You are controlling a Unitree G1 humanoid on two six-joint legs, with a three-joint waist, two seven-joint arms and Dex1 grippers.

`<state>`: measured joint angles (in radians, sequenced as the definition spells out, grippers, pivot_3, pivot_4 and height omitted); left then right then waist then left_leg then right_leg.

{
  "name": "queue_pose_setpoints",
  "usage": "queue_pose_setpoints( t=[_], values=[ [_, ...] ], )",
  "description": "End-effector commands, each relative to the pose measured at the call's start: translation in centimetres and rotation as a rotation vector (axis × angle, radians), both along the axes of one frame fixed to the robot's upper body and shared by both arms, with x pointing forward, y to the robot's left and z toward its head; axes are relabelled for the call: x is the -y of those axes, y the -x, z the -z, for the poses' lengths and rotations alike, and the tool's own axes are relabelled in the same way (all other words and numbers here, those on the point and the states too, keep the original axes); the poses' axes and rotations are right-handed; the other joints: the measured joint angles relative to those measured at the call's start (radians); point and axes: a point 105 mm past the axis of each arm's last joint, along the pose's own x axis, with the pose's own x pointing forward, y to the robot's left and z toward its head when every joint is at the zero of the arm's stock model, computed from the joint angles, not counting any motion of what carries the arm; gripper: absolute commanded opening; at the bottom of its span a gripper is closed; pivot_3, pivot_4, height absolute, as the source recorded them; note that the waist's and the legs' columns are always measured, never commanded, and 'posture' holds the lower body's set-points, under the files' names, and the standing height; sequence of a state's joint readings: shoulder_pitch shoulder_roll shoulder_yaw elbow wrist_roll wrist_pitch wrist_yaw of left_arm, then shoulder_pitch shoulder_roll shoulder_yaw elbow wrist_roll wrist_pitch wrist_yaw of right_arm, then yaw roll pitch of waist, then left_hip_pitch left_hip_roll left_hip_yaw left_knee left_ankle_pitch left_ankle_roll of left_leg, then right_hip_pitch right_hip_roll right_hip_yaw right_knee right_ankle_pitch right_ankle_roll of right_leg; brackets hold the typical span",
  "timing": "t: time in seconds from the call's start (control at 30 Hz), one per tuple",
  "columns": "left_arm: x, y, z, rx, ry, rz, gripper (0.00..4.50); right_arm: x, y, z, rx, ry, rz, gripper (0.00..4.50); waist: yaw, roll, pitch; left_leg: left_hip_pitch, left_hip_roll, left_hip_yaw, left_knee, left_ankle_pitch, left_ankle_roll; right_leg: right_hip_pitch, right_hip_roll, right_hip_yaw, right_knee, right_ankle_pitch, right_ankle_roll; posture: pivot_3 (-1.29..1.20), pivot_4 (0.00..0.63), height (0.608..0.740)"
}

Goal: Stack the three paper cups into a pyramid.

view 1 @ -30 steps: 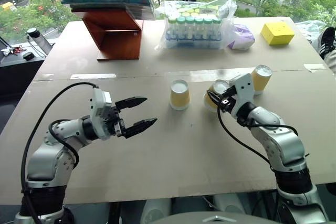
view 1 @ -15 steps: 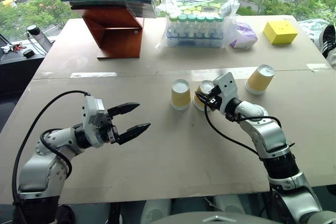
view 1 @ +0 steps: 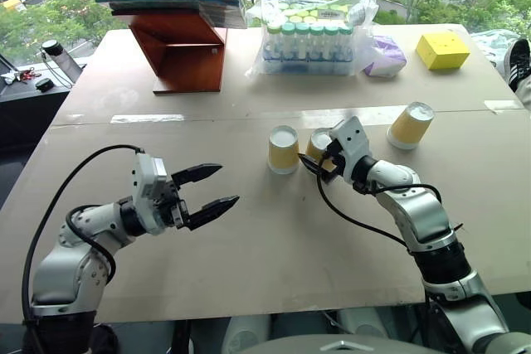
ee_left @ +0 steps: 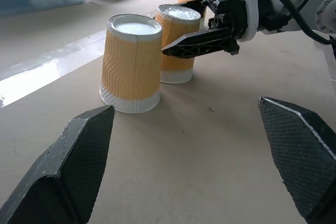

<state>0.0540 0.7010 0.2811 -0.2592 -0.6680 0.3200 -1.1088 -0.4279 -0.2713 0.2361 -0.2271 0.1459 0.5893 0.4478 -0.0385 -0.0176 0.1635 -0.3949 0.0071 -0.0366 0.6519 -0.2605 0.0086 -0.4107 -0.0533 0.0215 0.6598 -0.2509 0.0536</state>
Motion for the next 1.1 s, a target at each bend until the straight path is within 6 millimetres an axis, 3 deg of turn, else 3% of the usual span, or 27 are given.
queue_pose_setpoints(
  t=[0.03,0.37,0.53,0.7,1.1],
  values=[
    [0.4,0.2,-0.6,0.035,0.002,0.022,4.5,0.4,1.1,-2.4,0.064,-0.008,-0.031,4.47,0.0,0.0,0.0,0.0,0.0,0.0,0.0,0.0,0.0,0.0,0.0,0.0,0.0,0.0,0.0,0.0,0.15,0.74],
    [0.6,0.0,-0.3,0.032,0.0,0.03,4.5,2.2,3.2,-2.6,0.03,0.06,-0.049,4.47,0.002,0.0,0.0,0.0,0.0,0.0,0.0,0.0,0.0,0.0,0.0,0.0,0.0,0.0,0.0,0.0,0.15,0.74],
    [0.7,-0.1,-0.2,0.032,-0.004,0.033,4.5,2.9,4.2,-1.2,-0.053,0.097,-0.07,4.47,0.002,0.0,0.0,0.0,0.0,0.0,0.0,0.0,0.0,0.0,0.0,0.0,0.0,0.0,0.0,0.0,0.15,0.74],
    [0.9,-0.2,-0.2,0.036,-0.007,0.041,4.5,2.1,4.4,0.0,-0.109,0.084,-0.103,4.47,0.001,0.0,0.0,0.0,0.0,0.0,0.0,0.0,0.0,0.0,0.0,0.0,0.0,0.0,0.0,0.0,0.15,0.74],
    [1.0,-0.1,-0.3,0.043,-0.008,0.039,4.5,1.4,4.6,-0.1,-0.097,0.082,-0.149,4.47,0.001,0.0,0.0,0.0,0.0,0.0,0.001,0.0,0.0,0.0,0.0,0.0,0.001,0.0,0.0,0.0,0.15,0.74]
  ],
)
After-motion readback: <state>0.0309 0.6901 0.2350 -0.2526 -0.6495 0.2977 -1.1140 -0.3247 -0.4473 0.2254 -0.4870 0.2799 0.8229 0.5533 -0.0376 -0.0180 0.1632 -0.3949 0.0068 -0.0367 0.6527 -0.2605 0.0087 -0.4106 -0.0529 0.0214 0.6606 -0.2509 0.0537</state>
